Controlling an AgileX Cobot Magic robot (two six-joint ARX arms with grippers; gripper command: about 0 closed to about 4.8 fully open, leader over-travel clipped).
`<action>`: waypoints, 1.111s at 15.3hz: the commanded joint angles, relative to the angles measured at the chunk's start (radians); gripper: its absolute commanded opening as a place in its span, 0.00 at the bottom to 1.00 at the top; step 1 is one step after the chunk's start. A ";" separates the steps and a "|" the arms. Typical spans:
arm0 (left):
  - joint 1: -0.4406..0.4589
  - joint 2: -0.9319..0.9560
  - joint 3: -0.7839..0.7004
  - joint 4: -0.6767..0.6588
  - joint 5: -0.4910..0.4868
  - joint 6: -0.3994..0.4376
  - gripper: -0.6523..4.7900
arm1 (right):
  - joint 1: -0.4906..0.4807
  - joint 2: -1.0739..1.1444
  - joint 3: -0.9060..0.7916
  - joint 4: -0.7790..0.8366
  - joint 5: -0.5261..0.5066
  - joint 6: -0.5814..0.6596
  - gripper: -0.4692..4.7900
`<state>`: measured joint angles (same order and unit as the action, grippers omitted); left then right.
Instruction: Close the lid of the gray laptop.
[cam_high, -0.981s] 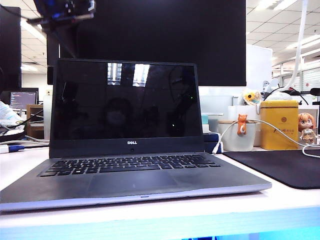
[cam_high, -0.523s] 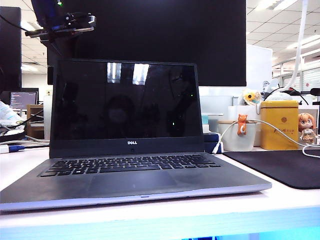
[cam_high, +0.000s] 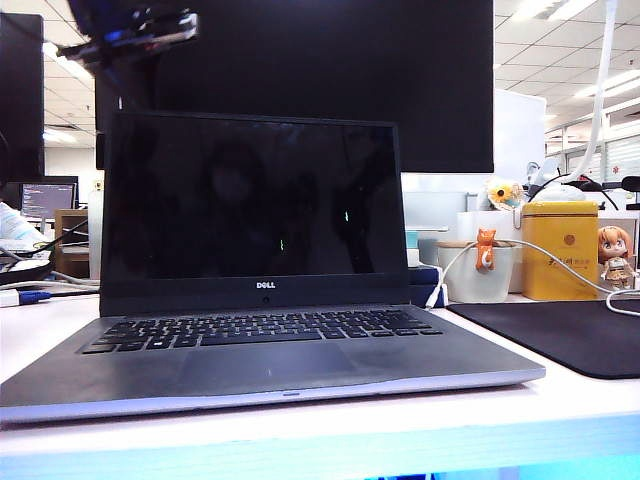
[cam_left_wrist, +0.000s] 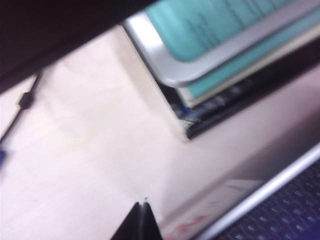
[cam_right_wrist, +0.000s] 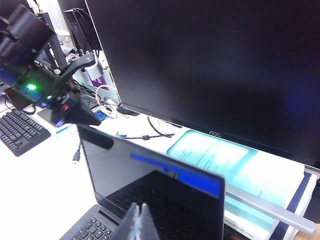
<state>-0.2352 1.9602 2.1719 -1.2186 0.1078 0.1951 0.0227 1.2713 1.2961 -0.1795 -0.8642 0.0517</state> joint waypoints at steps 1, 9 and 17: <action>-0.048 -0.001 -0.004 -0.117 0.033 0.014 0.11 | 0.001 -0.004 0.003 0.018 -0.002 0.000 0.08; -0.098 -0.098 -0.004 -0.192 0.060 0.019 0.11 | 0.001 -0.004 0.003 -0.004 -0.002 0.000 0.08; -0.097 -0.115 -0.005 0.120 -0.164 0.014 0.11 | 0.002 -0.004 0.003 -0.004 -0.003 0.001 0.08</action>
<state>-0.3313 1.8362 2.1647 -1.1065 -0.0643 0.2092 0.0227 1.2713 1.2961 -0.1932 -0.8642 0.0517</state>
